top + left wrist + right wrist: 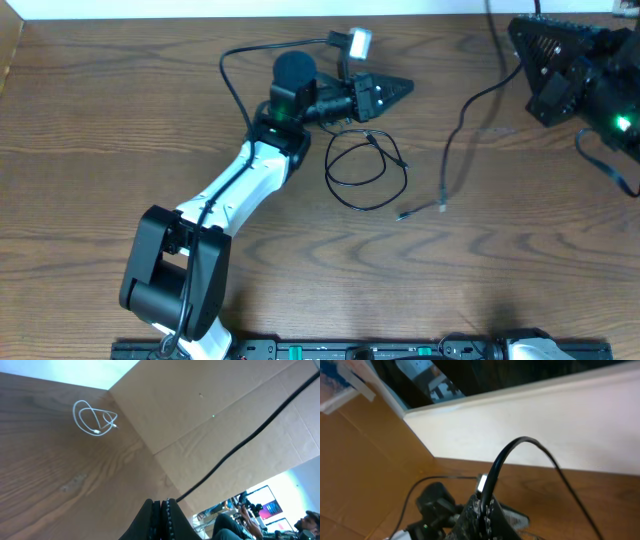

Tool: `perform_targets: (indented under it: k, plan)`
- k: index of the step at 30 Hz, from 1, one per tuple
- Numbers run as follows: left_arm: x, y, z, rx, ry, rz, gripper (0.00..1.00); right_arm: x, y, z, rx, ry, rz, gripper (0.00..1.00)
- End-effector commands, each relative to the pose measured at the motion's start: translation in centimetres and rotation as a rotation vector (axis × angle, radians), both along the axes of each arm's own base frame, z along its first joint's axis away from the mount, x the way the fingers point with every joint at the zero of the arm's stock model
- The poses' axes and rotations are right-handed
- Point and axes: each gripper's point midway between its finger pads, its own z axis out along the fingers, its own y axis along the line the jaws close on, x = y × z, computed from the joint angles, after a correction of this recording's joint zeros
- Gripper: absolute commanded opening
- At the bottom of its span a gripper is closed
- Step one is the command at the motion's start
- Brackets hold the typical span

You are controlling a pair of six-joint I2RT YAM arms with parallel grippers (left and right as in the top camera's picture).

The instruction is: Untangle cables

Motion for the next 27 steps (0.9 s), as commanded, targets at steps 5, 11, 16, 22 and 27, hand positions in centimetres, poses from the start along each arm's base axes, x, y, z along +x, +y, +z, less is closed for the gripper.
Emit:
perform_targets:
  k: [5, 11, 16, 22, 27]
  plan:
    - [-0.5, 0.0, 0.3, -0.005, -0.004, -0.035, 0.24, 3.7, -0.7, -3.9, -0.085, 0.092, -0.038, 0.01]
    - [-0.6, 0.0, -1.2, 0.034, 0.057, -0.036, 0.34, 9.8, -7.8, -2.8, -0.286, -0.06, -0.406, 0.01]
    - [-0.8, 0.1, -2.6, 0.077, 0.081, -0.038, 0.34, 11.2, -14.9, 0.9, -0.363, -0.195, -0.741, 0.01]
    - [-0.8, 0.2, -2.9, 0.088, 0.079, -0.035, 0.35, 10.0, -23.6, 2.3, -0.375, -0.218, -0.985, 0.01]
    - [-0.9, 0.2, -3.2, 0.098, 0.078, -0.038, 0.34, 9.9, -30.4, -0.4, -0.411, -0.121, -1.124, 0.01]
